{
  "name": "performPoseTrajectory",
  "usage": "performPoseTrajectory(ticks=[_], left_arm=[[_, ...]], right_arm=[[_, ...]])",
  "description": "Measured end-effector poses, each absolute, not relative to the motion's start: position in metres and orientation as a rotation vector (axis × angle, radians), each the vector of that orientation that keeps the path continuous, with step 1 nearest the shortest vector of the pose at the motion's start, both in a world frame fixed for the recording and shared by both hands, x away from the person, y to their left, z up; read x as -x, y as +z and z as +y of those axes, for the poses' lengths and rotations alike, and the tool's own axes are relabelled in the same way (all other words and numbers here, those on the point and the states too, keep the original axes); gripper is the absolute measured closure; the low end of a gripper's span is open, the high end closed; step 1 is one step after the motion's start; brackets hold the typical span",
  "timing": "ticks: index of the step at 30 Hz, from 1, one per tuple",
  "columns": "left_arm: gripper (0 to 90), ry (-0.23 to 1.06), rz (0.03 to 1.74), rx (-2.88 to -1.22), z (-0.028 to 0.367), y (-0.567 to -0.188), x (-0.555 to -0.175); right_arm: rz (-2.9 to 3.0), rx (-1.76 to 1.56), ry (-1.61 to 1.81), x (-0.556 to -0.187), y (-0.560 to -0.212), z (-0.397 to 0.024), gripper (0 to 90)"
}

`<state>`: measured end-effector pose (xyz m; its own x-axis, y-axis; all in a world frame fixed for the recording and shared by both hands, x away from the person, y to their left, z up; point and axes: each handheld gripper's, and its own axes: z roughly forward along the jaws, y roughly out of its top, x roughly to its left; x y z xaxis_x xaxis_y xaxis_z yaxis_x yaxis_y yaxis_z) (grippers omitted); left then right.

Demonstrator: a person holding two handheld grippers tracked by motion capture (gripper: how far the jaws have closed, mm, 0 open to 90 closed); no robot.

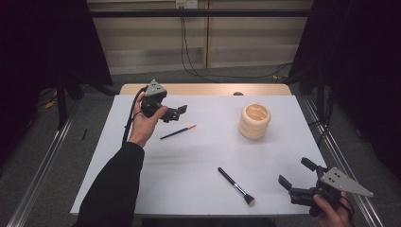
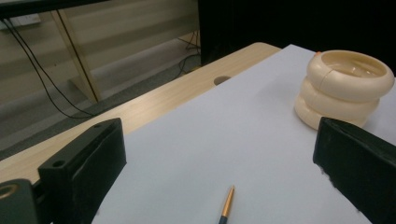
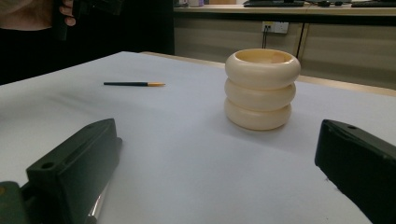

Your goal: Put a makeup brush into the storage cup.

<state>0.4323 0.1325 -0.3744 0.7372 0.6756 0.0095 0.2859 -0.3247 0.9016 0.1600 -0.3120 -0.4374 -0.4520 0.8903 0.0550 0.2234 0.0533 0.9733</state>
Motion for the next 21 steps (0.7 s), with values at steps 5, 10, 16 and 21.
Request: performPoseTrajectory(ticks=[5, 10, 16, 21], left_arm=[[2.0, 0.458, 0.744, -1.992, 0.129, -0.375, -0.437], [2.2, 0.419, 0.788, -2.092, 0.123, -0.374, -0.441], [2.7, 0.392, 0.814, -2.189, 0.119, -0.381, -0.446], [4.1, 0.347, 0.82, -2.252, 0.119, -0.383, -0.448]], right_arm=[[1.737, -1.122, 1.434, -0.16, -0.437, -0.312, 0.0], [1.746, -1.119, 1.429, -0.16, -0.438, -0.312, 0.0], [1.753, -1.128, 1.427, -0.16, -0.438, -0.311, 0.0], [1.757, -1.127, 1.426, -0.16, -0.438, -0.311, 0.0]])
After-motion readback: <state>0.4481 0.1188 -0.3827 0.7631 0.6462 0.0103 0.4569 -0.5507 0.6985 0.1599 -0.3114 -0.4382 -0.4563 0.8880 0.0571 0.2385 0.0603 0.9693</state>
